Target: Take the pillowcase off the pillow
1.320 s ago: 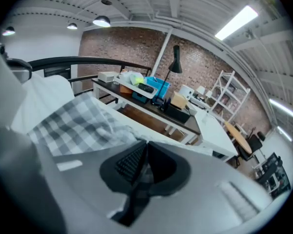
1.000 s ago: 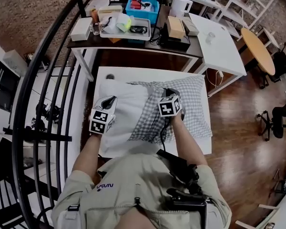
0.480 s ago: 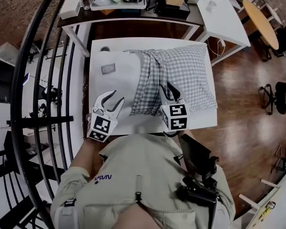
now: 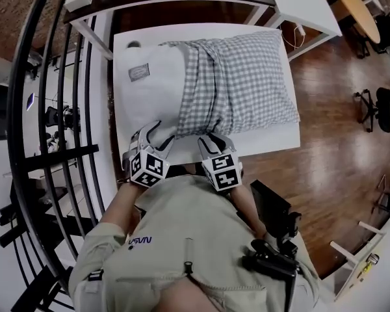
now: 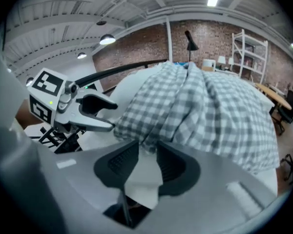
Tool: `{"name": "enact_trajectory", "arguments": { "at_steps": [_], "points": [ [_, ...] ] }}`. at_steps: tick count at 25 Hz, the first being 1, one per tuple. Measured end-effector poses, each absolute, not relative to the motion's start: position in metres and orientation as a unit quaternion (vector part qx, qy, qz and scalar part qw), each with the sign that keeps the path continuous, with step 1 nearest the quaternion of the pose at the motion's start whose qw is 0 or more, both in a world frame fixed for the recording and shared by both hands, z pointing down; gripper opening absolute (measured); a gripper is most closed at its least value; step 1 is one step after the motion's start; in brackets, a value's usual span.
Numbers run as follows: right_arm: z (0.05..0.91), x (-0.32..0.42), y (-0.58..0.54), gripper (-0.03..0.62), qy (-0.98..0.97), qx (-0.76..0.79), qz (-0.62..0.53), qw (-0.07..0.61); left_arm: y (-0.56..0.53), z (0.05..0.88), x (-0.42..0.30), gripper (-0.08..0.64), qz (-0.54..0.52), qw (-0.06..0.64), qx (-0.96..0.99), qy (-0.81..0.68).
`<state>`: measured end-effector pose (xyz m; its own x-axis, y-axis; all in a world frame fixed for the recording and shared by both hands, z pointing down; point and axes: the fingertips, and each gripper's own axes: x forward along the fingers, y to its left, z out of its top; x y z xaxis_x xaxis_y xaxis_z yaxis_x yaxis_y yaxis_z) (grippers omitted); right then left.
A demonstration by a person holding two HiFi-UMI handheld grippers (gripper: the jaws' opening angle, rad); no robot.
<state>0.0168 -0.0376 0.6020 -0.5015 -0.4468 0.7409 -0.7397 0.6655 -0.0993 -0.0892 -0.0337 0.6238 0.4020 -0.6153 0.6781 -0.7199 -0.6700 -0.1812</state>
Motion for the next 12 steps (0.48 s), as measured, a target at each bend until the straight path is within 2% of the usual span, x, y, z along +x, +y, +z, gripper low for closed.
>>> {"name": "enact_trajectory", "arguments": {
  "at_steps": [1, 2, 3, 4, 6, 12],
  "points": [
    [0.614, 0.014, -0.037, 0.12, -0.836, 0.352, 0.208, 0.367, -0.035, 0.632, -0.089, 0.242, 0.392, 0.058, 0.828, -0.396],
    [0.626, 0.013, -0.039, 0.12, -0.83, 0.356, 0.202, 0.378, -0.037, 0.637, -0.089, 0.208, 0.408, 0.044, 0.823, -0.392],
    [0.636, 0.012, -0.045, 0.12, -0.825, 0.364, 0.19, 0.389, -0.039, 0.639, -0.089, 0.054, 0.418, 0.031, 0.821, -0.388],
    [0.642, 0.012, -0.051, 0.107, -0.82, 0.374, 0.174, 0.397, -0.042, 0.637, -0.087, 0.02, 0.421, 0.023, 0.82, -0.386],
    [0.642, 0.013, -0.061, 0.027, -0.815, 0.393, 0.147, 0.401, -0.049, 0.622, -0.088, 0.017, 0.408, 0.017, 0.822, -0.396],
    [0.588, 0.041, -0.074, 0.015, -0.812, 0.453, 0.094, 0.356, -0.071, 0.539, -0.122, 0.015, 0.323, -0.005, 0.818, -0.475]
  ]
}}
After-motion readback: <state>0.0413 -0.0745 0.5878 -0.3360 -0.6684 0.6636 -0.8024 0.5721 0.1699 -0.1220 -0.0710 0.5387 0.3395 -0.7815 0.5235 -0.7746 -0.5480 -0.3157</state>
